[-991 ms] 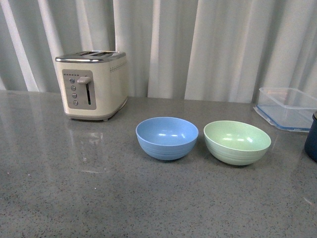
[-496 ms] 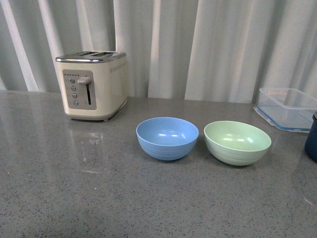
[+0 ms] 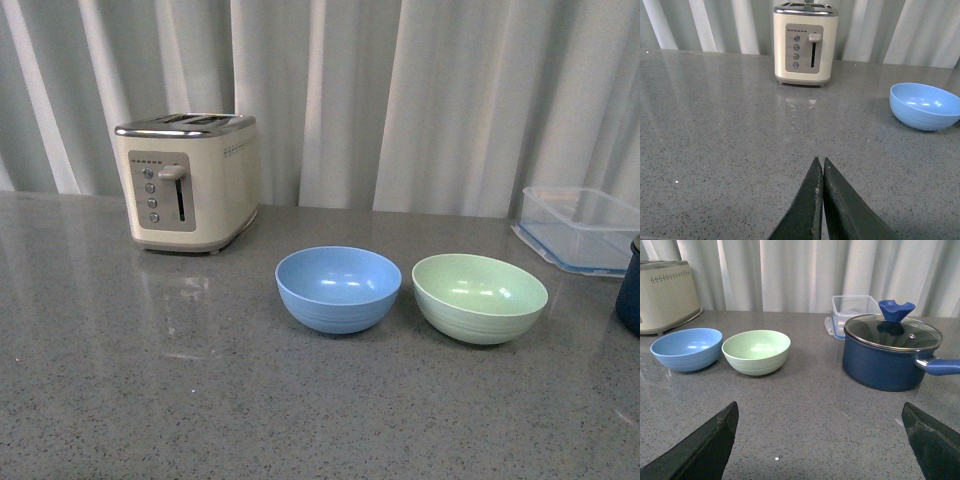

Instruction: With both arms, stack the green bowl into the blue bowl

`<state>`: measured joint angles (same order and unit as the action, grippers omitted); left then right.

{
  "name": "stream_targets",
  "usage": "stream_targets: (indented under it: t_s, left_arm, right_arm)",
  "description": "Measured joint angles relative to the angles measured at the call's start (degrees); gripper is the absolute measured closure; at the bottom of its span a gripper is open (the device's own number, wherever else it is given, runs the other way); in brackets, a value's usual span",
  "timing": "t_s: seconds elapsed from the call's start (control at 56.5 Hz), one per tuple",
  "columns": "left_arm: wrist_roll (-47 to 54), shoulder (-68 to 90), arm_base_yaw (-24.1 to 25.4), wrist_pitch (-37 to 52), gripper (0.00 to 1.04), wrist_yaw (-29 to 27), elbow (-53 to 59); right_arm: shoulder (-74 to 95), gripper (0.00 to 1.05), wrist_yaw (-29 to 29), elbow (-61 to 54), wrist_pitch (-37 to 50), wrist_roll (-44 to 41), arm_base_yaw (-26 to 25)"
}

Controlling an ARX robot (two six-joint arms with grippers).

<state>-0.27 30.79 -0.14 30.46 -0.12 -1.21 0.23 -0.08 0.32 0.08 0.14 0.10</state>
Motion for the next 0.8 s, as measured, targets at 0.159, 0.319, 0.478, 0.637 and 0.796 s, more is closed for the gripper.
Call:
stream_targets:
  t_s: [0.159, 0.319, 0.478, 0.637, 0.796]
  left_arm:
    - [0.0, -4.5, 0.0, -4.3, 1.01, 0.0, 0.0]
    - [0.0, -9.2, 0.0, -8.9, 1.01, 0.0, 0.0]
    - [0.0, -13.1, 0.0, -12.6, 1.01, 0.0, 0.0]
    - [0.0, -16.7, 0.0, -16.1, 1.01, 0.0, 0.0]
    - [0.0, -19.2, 0.0, -18.7, 1.01, 0.0, 0.0]
  right_arm:
    - [0.0, 0.10, 0.0, 0.0, 0.0, 0.0, 0.0]
    - [0.0, 0.10, 0.0, 0.0, 0.0, 0.0, 0.0]
    - [0.0, 0.10, 0.0, 0.0, 0.0, 0.0, 0.0]
    - [0.0, 0.10, 0.0, 0.0, 0.0, 0.0, 0.0]
    - [0.0, 0.10, 0.0, 0.0, 0.0, 0.0, 0.0]
